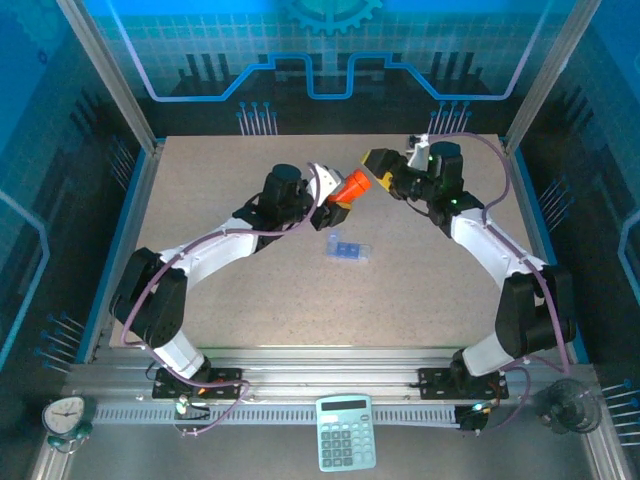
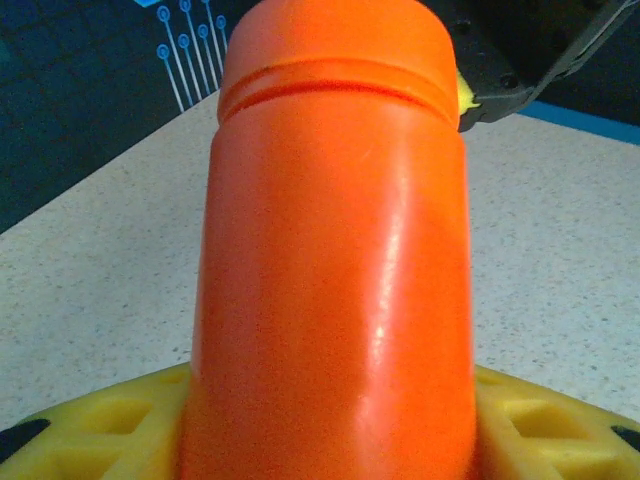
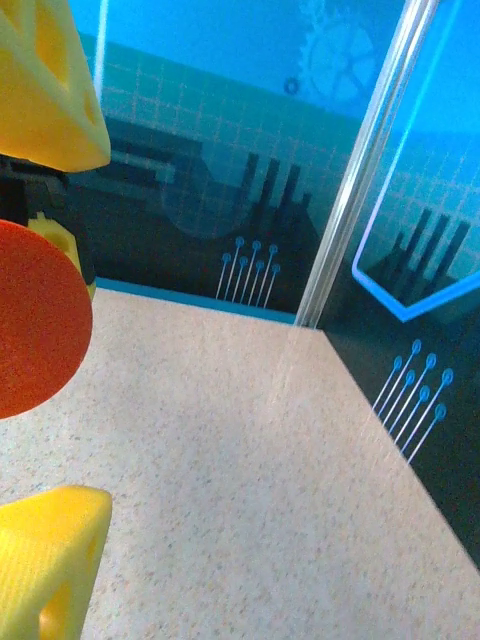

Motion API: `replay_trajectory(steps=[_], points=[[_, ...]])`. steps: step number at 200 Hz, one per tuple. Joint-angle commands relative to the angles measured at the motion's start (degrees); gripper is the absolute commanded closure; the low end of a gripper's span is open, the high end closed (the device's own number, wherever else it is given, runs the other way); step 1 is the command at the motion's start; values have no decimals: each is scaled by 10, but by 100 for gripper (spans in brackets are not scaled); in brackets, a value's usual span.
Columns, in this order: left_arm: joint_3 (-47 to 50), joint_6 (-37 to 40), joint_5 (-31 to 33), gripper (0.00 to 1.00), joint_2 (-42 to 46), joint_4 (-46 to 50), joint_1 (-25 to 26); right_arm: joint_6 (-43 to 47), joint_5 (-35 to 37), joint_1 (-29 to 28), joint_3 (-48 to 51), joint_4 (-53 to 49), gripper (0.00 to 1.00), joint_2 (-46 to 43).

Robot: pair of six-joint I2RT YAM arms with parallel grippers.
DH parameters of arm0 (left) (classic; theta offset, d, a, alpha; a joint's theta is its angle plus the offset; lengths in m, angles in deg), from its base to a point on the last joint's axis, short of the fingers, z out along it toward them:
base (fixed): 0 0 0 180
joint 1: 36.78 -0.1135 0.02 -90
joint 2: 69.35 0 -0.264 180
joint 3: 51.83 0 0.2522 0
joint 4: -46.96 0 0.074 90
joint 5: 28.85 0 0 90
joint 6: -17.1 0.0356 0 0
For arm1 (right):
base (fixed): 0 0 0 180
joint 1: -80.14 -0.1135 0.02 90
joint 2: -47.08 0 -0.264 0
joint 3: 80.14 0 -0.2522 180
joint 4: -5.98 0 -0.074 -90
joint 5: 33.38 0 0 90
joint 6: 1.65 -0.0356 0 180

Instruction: Sort the pills into containers

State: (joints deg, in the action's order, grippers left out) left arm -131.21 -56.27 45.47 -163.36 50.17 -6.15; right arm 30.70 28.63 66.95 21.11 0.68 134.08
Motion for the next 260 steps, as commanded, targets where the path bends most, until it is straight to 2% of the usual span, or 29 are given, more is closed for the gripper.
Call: replay_trajectory(steps=[1, 34, 69, 115, 146, 163, 177, 193, 206, 228, 260], points=[[0, 33, 45, 100, 2, -24, 8, -2, 39, -19, -27, -91, 17, -3], [-1, 37, 51, 100, -1, -28, 13, 0, 38, -36, -37, -99, 19, 10], [-1, 40, 52, 100, -1, -26, 14, -2, 36, -40, -33, -91, 27, 12], [0, 35, 52, 100, -3, -33, 15, 4, 23, -41, -30, -79, 55, 12], [3, 22, 39, 100, 1, -36, 14, 29, 21, -32, -15, -40, 61, 8], [10, 1, -1, 100, 11, -38, 6, 61, 12, -15, -5, -6, 62, 6], [17, -33, -74, 100, 21, -45, -11, 89, -14, 4, 17, 64, 62, 4], [20, -85, -154, 100, 28, -57, -29, 119, -92, 33, 54, 228, 59, 7], [20, -112, -199, 100, 31, -59, -37, 121, -131, 55, 67, 292, 59, 13], [19, -130, -236, 100, 31, -54, -38, 89, -184, 82, 60, 338, 60, 35], [15, -137, -242, 100, 24, -55, -38, 82, -197, 80, 59, 333, 59, 34]])
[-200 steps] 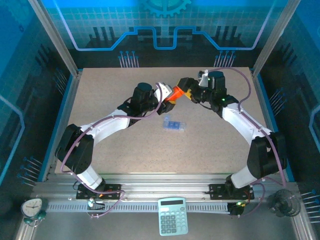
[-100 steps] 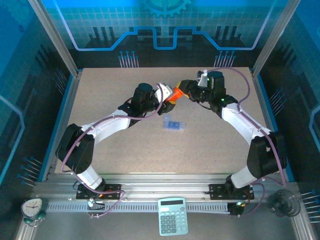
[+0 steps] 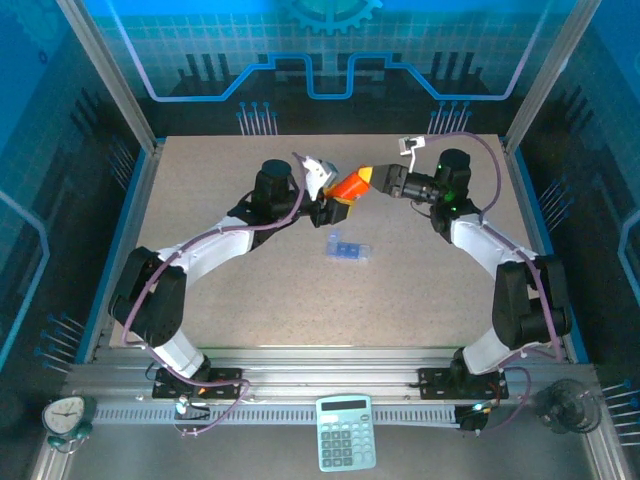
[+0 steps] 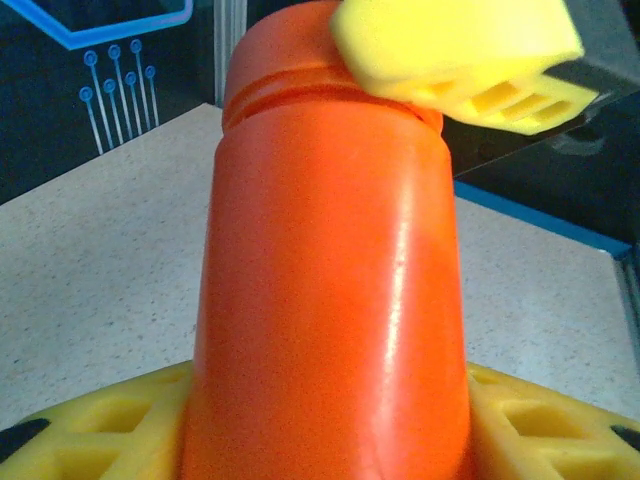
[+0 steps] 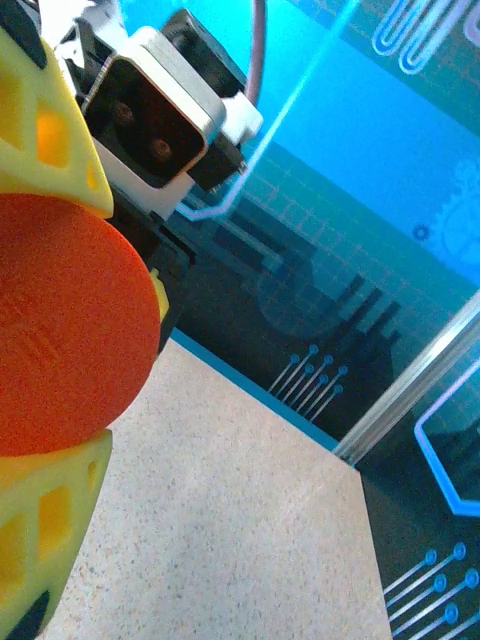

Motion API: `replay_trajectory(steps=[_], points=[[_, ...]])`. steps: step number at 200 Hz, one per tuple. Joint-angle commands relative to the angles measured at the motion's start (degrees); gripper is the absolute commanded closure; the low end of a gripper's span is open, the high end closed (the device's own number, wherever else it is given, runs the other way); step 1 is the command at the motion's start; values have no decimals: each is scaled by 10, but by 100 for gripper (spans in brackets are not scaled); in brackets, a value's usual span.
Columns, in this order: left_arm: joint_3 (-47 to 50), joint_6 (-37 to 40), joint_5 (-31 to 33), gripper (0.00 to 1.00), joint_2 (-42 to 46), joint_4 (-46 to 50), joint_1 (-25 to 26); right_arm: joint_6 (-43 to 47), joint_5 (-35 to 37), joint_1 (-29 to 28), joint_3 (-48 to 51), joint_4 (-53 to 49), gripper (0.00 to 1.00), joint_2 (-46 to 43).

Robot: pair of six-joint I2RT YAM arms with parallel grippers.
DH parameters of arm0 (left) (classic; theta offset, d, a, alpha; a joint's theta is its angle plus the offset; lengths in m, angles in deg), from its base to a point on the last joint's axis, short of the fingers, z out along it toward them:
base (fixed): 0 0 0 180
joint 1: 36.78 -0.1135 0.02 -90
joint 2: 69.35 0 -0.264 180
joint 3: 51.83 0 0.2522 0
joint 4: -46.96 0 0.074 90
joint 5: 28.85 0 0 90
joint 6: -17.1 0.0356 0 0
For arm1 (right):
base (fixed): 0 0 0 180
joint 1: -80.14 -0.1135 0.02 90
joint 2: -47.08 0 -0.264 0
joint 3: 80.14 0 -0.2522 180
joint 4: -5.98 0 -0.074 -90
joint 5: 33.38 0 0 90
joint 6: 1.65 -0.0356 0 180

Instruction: Sort the pills into containers

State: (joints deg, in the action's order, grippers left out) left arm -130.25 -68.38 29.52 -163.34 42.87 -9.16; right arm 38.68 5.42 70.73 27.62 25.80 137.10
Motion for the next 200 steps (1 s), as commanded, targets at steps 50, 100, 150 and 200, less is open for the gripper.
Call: replay_trajectory(steps=[50, 100, 150, 200], points=[[-7, -19, -51, 100, 10, 10, -8, -16, 70, 17, -7, 17, 28, -22], [-1, 53, 68, 100, 13, 24, 4, -90, 180, 3, -14, -129, 23, -64], [2, 155, 220, 100, 5, 25, 39, -96, 277, -34, -62, -326, 19, -77], [-1, 179, 248, 100, -5, 21, 49, -90, 275, -60, -96, -357, 20, -51]])
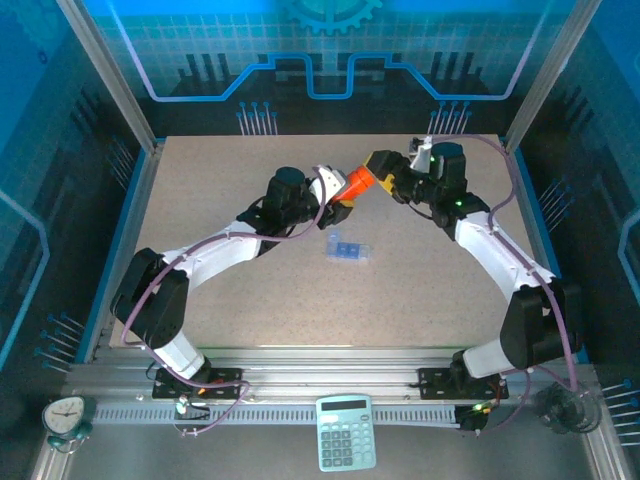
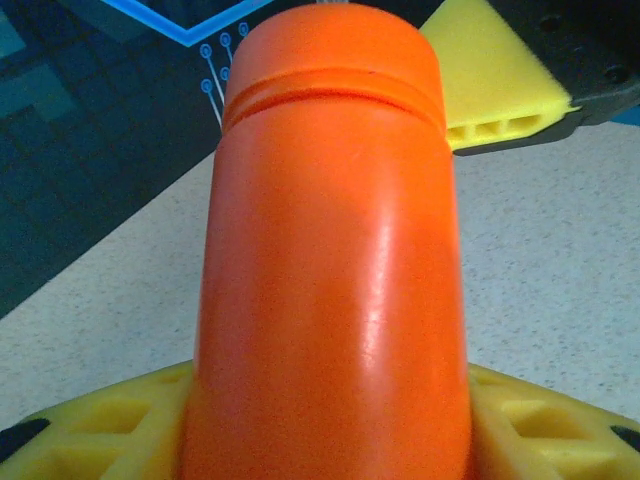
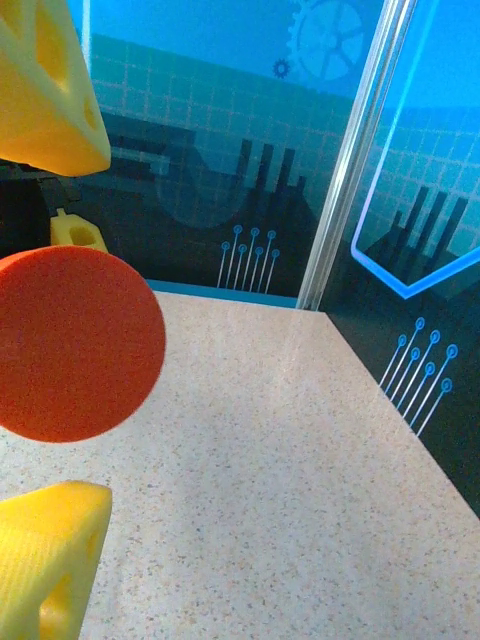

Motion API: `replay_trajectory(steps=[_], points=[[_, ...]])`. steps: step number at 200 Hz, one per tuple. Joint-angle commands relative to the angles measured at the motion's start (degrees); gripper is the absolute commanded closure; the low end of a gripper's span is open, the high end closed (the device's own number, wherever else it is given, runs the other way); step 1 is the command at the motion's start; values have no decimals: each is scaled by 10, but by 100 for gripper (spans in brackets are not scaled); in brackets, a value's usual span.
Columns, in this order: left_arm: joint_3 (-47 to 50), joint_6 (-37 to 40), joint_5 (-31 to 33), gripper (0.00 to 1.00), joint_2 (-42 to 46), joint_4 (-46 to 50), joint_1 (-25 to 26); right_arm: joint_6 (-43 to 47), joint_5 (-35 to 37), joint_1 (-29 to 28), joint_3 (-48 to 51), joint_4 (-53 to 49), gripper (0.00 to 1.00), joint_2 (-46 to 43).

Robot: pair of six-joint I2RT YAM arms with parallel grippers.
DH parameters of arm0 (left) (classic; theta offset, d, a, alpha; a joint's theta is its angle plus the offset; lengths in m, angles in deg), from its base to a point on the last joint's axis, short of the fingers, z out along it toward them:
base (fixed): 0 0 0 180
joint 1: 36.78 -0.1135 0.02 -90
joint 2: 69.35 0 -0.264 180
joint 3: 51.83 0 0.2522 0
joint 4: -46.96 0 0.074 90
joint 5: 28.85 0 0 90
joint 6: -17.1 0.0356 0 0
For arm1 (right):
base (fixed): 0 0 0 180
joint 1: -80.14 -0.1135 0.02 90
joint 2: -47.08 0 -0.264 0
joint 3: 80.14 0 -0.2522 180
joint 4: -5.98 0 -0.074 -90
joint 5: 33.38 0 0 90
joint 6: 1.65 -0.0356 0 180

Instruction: Sort the pills into containers

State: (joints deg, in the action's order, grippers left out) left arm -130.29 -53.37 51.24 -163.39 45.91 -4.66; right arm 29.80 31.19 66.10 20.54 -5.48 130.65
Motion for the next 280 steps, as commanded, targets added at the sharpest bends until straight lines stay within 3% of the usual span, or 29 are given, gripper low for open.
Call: replay_trajectory(steps=[1, 85, 137, 173, 193, 217, 240, 280], points=[[-1, 29, 31, 100, -5, -9, 3, -1, 18, -14, -25, -45, 20, 14], [0, 30, 33, 100, -5, -16, 6, -9, 12, -27, -32, -31, 28, 37], [2, 24, 28, 100, -5, -21, 8, -9, 0, -28, -42, -12, 38, 54], [5, 18, 24, 100, -4, -20, 8, 19, -11, -27, -44, -7, 50, 59], [6, 11, 11, 100, 1, -17, 7, 44, -31, -20, -23, 44, 52, 56], [8, -21, -38, 100, 11, -15, -4, 85, -95, 0, 20, 196, 52, 60], [9, -89, -134, 100, 18, -29, -32, 81, -164, 19, 63, 346, 51, 67], [4, -156, -219, 100, 11, -50, -51, 67, -197, 23, 66, 376, 44, 72]])
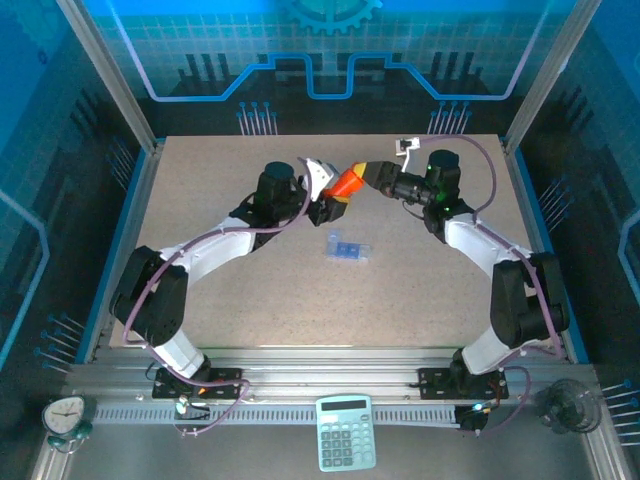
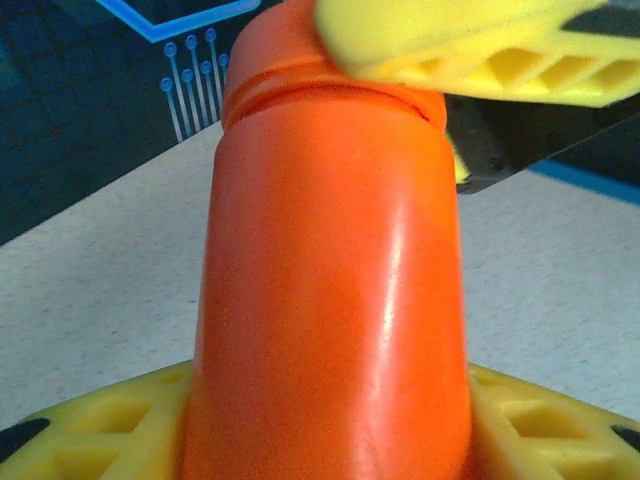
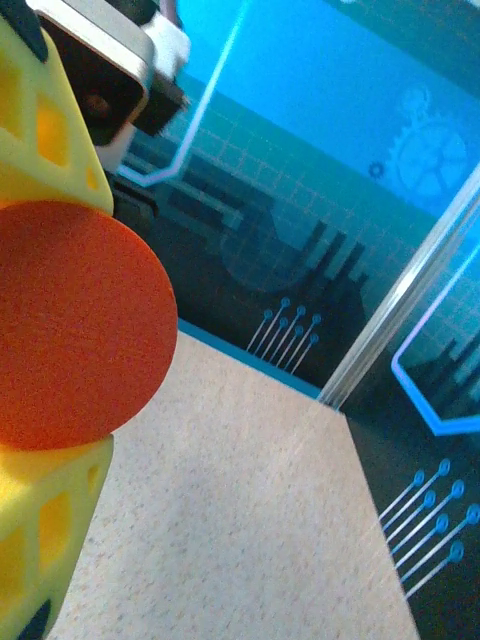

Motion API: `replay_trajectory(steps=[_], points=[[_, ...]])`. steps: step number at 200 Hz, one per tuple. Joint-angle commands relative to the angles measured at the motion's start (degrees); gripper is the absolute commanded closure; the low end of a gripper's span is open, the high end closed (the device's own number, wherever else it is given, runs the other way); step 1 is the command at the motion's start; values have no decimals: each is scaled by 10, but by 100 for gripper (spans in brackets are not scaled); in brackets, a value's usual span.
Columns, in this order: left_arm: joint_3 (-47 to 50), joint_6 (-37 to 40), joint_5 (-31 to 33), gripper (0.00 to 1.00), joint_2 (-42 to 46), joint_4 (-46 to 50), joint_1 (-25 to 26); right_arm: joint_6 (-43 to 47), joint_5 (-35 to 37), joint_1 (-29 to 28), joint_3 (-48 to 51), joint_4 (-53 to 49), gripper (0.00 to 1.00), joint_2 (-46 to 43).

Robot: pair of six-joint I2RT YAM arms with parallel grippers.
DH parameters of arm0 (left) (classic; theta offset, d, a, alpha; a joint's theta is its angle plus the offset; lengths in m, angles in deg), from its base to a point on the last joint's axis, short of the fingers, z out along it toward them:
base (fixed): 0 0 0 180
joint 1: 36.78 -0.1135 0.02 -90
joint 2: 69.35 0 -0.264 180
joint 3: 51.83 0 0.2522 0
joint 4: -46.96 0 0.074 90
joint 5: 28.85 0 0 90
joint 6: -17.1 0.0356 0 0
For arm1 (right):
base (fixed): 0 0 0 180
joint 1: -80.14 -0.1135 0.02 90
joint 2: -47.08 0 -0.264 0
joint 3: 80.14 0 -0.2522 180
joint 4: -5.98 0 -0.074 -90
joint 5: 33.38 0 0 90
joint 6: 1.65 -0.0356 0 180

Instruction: Sort the pills into containers

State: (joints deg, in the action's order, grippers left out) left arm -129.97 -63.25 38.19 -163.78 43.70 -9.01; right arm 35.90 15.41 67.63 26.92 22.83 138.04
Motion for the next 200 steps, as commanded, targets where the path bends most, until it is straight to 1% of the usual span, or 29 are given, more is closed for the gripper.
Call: replay_trajectory(steps=[1, 7, 14, 19, 45, 68, 76, 95, 114, 172, 200], points=[[0, -57, -90, 100, 15, -28, -8, 5, -39, 8, 2, 93, 44, -2], [-1, -60, -91, 100, 13, -28, -8, 2, -35, 8, 1, 89, 39, -5], [-2, -60, -91, 100, 12, -29, -8, -3, -29, 8, 0, 80, 32, -11], [-2, -59, -88, 100, 11, -29, -8, -7, -21, 8, -1, 69, 29, -16], [0, -41, -53, 100, 11, -22, -8, -15, 38, 11, -10, -33, 21, -46], [5, -8, 6, 100, 16, -10, -2, -30, 105, 10, -35, -175, 14, -67], [8, 6, 31, 100, 19, -10, 3, -41, 128, 9, -38, -213, 9, -74], [12, 45, 82, 100, 22, -3, 16, -61, 166, 7, -40, -256, 8, -86], [12, 79, 120, 100, 22, 3, 32, -68, 175, 0, -48, -276, 9, -85], [5, 113, 149, 100, 11, 5, 56, -64, 182, -31, -74, -304, 12, -59], [1, 116, 153, 100, 9, 7, 59, -66, 182, -38, -73, -305, 17, -55]])
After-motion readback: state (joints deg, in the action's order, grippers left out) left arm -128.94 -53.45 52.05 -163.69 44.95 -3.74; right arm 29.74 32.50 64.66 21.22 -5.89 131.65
